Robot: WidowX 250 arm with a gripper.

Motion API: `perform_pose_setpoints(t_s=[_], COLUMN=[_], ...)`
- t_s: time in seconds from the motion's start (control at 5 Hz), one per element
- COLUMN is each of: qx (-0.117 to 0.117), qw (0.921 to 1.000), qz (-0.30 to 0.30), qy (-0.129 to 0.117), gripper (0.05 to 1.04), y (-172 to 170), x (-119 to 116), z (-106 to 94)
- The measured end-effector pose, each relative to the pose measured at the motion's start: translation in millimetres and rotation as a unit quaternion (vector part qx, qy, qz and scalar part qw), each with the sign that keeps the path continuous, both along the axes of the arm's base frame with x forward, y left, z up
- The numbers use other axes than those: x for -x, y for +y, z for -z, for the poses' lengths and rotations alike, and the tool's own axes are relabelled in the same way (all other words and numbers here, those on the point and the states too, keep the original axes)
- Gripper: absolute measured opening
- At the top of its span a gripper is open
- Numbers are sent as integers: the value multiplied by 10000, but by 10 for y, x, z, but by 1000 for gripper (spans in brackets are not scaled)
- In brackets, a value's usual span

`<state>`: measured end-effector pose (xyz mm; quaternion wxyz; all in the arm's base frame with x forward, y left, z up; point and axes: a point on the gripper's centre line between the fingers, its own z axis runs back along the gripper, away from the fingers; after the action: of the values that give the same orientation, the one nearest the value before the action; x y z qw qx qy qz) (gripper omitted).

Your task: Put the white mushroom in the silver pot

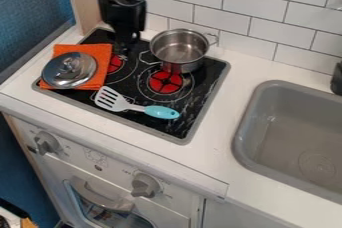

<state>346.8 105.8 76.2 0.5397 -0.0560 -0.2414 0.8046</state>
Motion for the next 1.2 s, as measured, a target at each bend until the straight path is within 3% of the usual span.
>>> perform_pose_setpoints(t_s=[0.4,0.8,1.2], qx=[-230,-116,173], qw=[9942,9860,9815], qz=[-970,-1602,-1832], qy=[-394,-446,-536], gripper=[1001,1001,1001], y=[516,865,1149], x=[-289,-668,-940], z=[95,331,503])
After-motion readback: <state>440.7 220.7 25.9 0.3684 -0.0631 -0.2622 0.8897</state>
